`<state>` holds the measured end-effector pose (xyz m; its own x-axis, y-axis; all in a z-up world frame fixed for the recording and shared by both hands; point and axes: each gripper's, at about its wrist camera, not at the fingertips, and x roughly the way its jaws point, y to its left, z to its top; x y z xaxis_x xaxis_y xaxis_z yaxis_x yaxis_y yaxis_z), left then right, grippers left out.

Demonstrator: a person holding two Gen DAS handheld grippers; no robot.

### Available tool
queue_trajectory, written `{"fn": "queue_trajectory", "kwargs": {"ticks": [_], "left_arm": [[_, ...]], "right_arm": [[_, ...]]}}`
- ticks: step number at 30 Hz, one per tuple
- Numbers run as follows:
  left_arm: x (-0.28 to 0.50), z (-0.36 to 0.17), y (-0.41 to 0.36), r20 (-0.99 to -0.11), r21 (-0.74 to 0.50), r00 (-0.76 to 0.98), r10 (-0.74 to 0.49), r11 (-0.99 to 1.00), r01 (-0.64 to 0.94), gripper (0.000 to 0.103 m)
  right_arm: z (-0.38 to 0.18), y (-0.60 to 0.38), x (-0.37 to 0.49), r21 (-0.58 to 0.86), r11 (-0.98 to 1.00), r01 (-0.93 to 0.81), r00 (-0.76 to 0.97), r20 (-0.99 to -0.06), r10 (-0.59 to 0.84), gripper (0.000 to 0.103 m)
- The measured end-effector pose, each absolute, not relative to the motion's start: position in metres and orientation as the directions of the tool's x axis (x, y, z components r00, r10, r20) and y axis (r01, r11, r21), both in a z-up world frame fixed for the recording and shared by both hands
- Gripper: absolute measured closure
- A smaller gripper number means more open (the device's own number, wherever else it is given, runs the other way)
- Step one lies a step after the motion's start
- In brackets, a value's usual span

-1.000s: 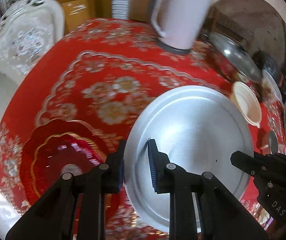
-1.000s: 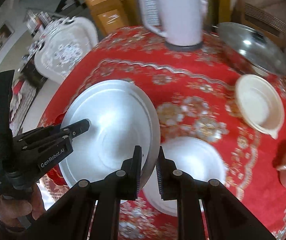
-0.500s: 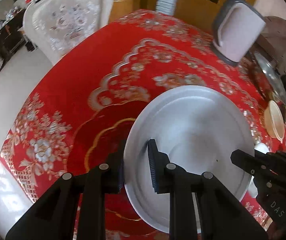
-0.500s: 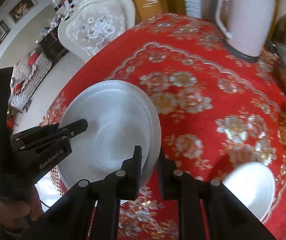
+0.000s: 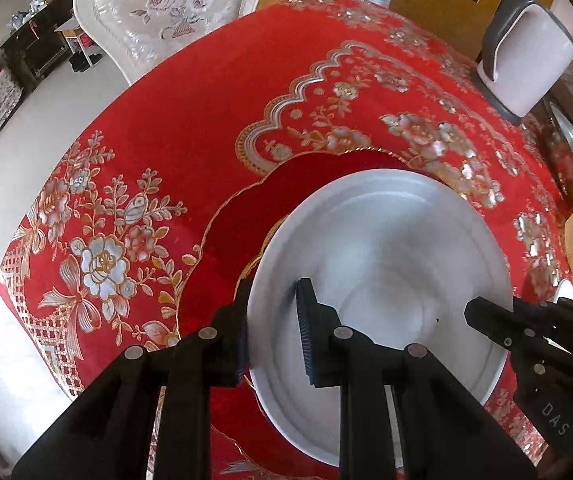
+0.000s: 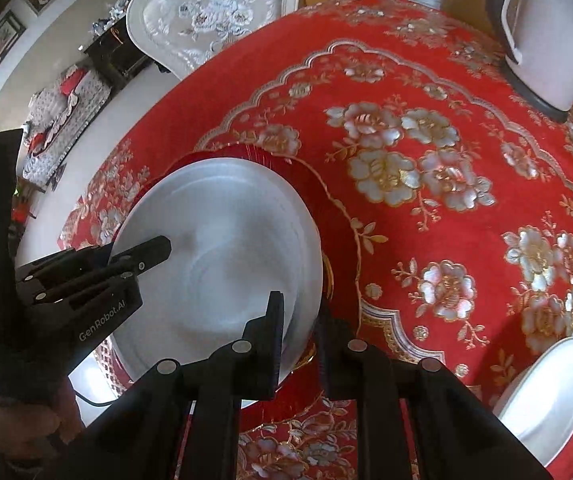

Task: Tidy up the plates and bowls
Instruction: 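Carry the silver plate with both grippers over the stacked red plates, then lower the silver plate onto the red plates and open both grippers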

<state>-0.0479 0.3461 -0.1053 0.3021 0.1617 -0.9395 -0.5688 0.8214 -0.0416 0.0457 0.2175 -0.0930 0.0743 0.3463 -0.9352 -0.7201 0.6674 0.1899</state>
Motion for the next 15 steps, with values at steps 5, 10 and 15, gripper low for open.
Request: {"fn": "queue_trajectory", "kwargs": {"ticks": [5, 10, 15], "left_arm": [[-0.047, -0.111, 0.344, -0.938, -0.033, 0.303, 0.169, 0.826, -0.563, 0.084], [-0.050, -0.104, 0.347, -0.930, -0.072, 0.333, 0.155, 0.813, -0.578, 0.068], [-0.057, -0.075, 0.345, -0.885, -0.016, 0.383, 0.266, 0.803, -0.595, 0.033]], "right_arm": [[-0.103, 0.218, 0.049, 0.205, 0.668, -0.715, 0.047, -0.940, 0.338, 0.077], [-0.095, 0.213, 0.045, 0.223, 0.661, -0.716, 0.045, -0.931, 0.363, 0.066], [-0.076, 0.202, 0.044, 0.238, 0.661, -0.712, 0.067, -0.914, 0.400, 0.061]]}}
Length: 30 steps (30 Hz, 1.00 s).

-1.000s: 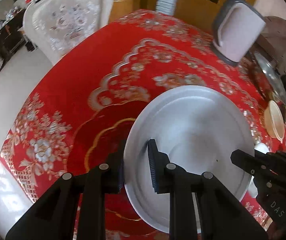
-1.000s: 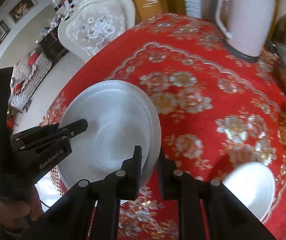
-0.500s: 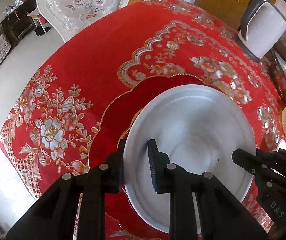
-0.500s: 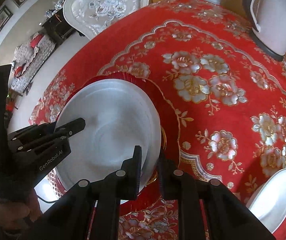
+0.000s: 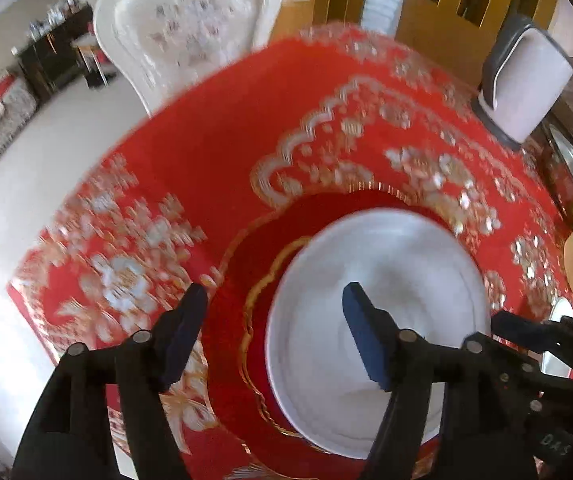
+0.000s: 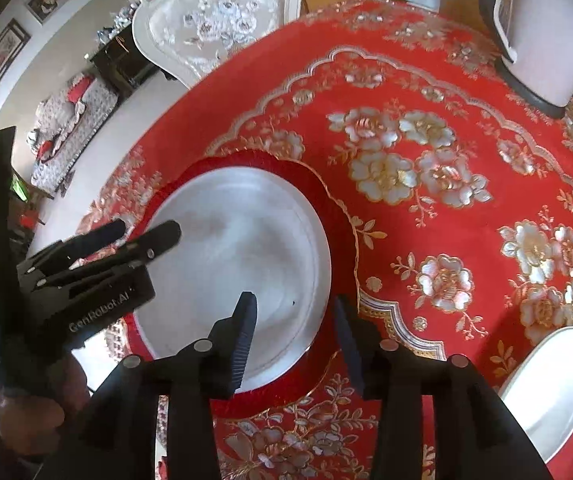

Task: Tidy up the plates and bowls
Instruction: 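Lower the silver plate onto the red plates and open both grippers, then move both grippers to the white plate on the tablecloth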

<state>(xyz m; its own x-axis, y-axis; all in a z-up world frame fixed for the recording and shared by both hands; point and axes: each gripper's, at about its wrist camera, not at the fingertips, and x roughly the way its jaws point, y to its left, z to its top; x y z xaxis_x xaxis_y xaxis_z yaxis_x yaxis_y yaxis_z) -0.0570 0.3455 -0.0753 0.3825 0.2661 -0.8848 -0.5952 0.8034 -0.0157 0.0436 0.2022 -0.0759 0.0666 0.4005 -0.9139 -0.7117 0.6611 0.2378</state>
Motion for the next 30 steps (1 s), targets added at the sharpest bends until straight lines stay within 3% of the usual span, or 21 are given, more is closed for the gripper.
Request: {"fn": "queue_trajectory", "kwargs": {"ticks": [6, 13, 24, 30], "left_arm": [[-0.058, -0.045, 0.337, -0.854, -0.030, 0.439, 0.281, 0.815, -0.579, 0.033], [-0.026, -0.018, 0.283, -0.826, -0.058, 0.520, 0.216, 0.885, -0.461, 0.031], [0.042, -0.025, 0.174, -0.861, -0.109, 0.507, 0.023, 0.967, -0.230, 0.031], [0.065, -0.029, 0.129, -0.874, -0.101, 0.487, -0.013, 0.983, -0.155, 0.031]], "right_arm": [[-0.061, 0.181, 0.042, 0.270, 0.672, -0.690, 0.077, -0.896, 0.438, 0.056], [-0.048, 0.113, 0.060, 0.279, 0.753, -0.596, 0.146, -0.885, 0.443, 0.055], [-0.045, -0.039, 0.102, 0.258, 0.910, -0.323, 0.273, -0.896, 0.351, 0.055], [-0.051, -0.103, 0.110, 0.259, 0.943, -0.207, 0.300, -0.901, 0.313, 0.054]]}}
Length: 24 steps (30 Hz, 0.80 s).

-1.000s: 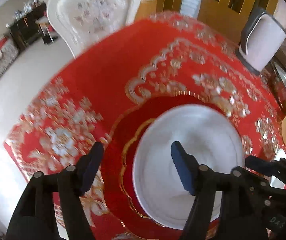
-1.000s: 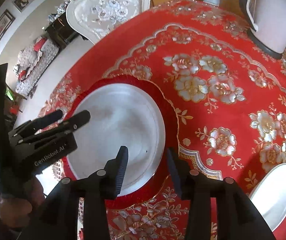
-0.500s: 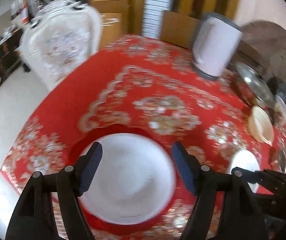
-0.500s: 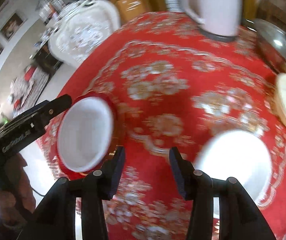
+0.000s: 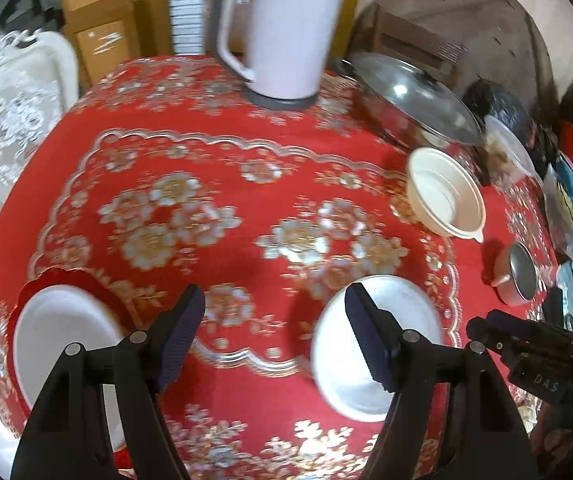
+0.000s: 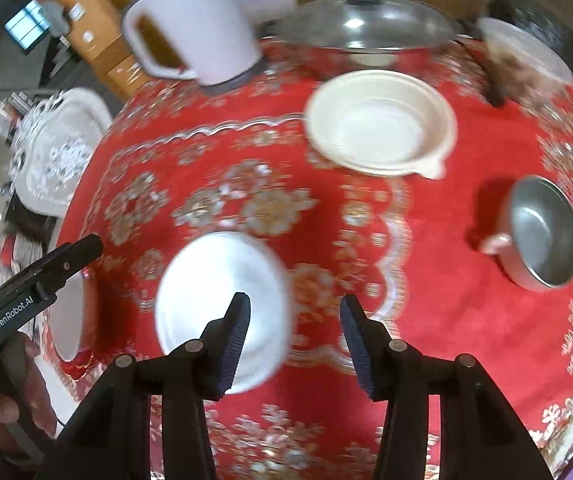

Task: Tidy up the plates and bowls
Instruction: 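Move both grippers to the white plate on the tablecloth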

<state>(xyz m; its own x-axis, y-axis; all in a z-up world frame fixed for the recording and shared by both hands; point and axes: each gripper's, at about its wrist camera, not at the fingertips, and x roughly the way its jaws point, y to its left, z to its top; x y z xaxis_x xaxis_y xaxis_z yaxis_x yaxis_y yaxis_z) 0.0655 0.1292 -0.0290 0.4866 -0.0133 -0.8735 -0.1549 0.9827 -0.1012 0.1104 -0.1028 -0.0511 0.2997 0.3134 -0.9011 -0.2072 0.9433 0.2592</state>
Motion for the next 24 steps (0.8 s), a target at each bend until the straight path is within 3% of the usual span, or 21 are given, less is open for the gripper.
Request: {"fn": "queue_trajectory", "kwargs": {"ticks": [12, 24], "left_arm": [[0.079, -0.039, 0.079, -0.893, -0.060, 0.450, -0.022, 0.996, -0.071, 0.031], [0.056, -0.070, 0.102, -0.931, -0.047, 0.366, -0.001, 0.992, -0.116, 0.031]], "right_arm": [[-0.057, -0.144, 0.106, 0.288, 0.945, -0.155, 0.297, -0.899, 0.323, 0.050], [-0.084, -0.106, 0.107, 0.311, 0.926, -0.215, 0.216, -0.909, 0.356, 0.050]]}}
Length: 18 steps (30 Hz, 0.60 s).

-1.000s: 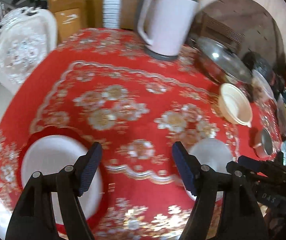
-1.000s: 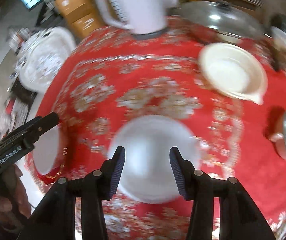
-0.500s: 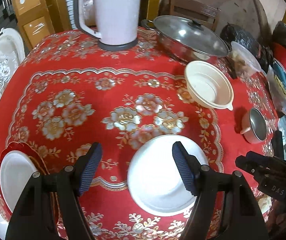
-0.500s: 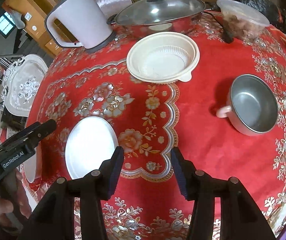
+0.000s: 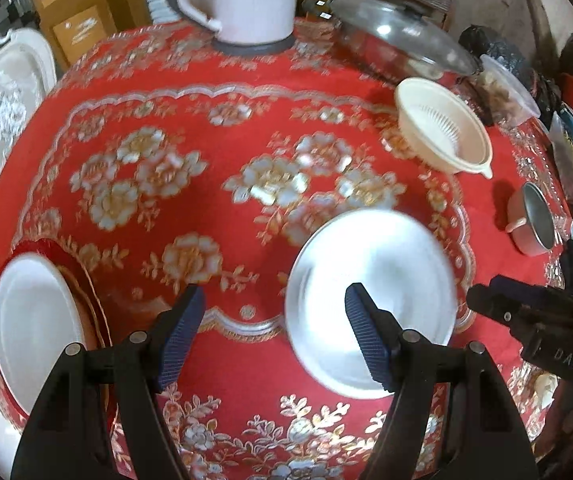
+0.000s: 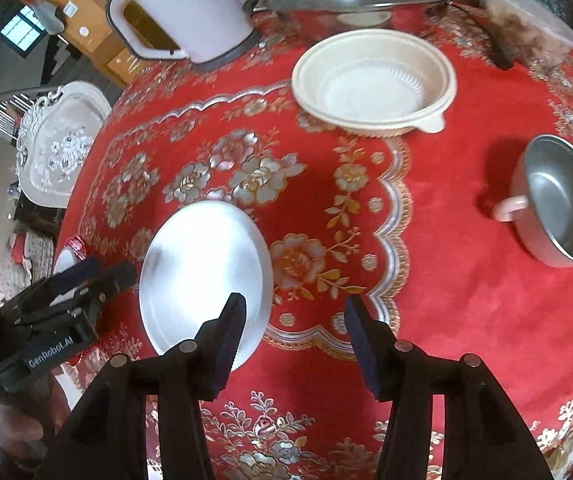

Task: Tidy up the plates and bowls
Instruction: 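Move both grippers to the white plate on the tablecloth, then close both grippers on the white plate rim and lift it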

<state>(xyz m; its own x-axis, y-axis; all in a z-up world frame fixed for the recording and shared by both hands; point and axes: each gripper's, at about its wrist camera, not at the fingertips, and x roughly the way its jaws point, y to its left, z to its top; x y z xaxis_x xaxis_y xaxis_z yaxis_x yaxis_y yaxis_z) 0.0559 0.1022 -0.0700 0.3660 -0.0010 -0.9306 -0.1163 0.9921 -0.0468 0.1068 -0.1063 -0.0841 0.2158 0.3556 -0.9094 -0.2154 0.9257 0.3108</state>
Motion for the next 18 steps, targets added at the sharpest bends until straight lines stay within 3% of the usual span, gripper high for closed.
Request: {"fn": "queue_trajectory", "kwargs": {"ticks": [18], "left_arm": [[0.056, -0.107, 0.092, -0.950, -0.070, 0.312, -0.032, 0.991, -0.113, 0.031]], "right_arm": [[-0.107, -0.072, 0.115, 0.266, 0.928, -0.262, 0.185, -0.930, 0.319, 0.051]]}}
